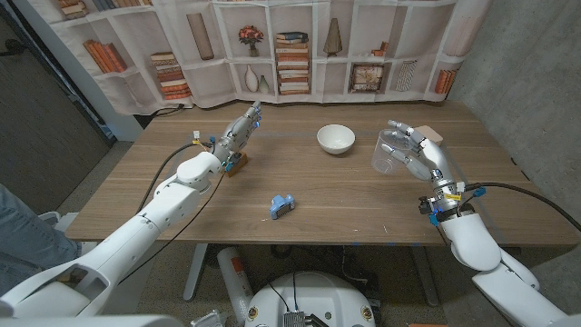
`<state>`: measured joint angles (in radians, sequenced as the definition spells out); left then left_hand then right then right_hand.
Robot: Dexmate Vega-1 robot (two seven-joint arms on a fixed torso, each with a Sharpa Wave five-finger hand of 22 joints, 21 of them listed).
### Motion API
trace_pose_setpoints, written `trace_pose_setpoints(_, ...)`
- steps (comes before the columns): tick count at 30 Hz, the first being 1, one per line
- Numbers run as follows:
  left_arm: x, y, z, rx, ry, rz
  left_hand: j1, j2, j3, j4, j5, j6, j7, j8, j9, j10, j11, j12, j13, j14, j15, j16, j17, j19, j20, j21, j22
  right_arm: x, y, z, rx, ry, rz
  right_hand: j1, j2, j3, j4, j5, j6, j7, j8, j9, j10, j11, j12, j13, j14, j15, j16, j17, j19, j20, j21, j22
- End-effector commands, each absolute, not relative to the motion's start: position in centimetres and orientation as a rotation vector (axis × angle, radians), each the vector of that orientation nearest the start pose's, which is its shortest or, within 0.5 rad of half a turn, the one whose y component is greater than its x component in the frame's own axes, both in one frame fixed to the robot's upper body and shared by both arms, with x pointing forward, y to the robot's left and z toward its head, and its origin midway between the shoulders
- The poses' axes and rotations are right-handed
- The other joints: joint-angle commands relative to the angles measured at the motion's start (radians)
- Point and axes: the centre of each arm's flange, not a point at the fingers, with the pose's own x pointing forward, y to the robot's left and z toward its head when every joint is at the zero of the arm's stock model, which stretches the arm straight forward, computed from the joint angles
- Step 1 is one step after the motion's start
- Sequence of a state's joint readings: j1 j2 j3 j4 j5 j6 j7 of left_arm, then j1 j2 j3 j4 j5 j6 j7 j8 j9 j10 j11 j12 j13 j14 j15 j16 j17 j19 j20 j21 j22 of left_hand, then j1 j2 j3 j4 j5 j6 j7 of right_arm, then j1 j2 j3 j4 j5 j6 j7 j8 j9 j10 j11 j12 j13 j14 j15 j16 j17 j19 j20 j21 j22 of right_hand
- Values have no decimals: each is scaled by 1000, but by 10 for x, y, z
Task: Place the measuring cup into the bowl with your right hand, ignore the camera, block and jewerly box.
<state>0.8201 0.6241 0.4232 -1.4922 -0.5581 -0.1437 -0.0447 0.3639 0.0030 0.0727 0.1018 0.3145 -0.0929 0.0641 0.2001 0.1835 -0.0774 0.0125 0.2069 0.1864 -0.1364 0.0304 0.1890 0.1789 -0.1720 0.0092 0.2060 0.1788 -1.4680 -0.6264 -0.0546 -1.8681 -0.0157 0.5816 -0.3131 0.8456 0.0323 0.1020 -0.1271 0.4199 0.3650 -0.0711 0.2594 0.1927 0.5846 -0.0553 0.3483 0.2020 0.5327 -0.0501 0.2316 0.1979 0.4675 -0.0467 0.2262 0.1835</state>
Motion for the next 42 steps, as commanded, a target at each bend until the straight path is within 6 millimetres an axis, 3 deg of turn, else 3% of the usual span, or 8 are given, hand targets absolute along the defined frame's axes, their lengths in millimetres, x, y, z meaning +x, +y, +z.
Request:
trace_pose_setpoints(1,632,261,15,182,-596,-314,2,7,-7,3,1,-2,1,-2,4,0,1,-1,3,2,1,1,4,-17,-8,3,5,457,-297,-50,-434,-1033,26,4,11,3,2,-7,11,4,-3,3,19,-6,3,2,10,-96,0,2,10,-54,2,4)
trace_pose_setpoints(42,625,261,23,202,-601,-316,6,13,-15,2,0,1,-1,-2,4,1,2,-2,2,4,1,0,4,-20,-6,2,6,485,-279,-27,-429,-1037,82,12,18,4,2,-27,30,4,-8,4,39,-8,0,2,30,-103,-3,2,30,-59,3,5)
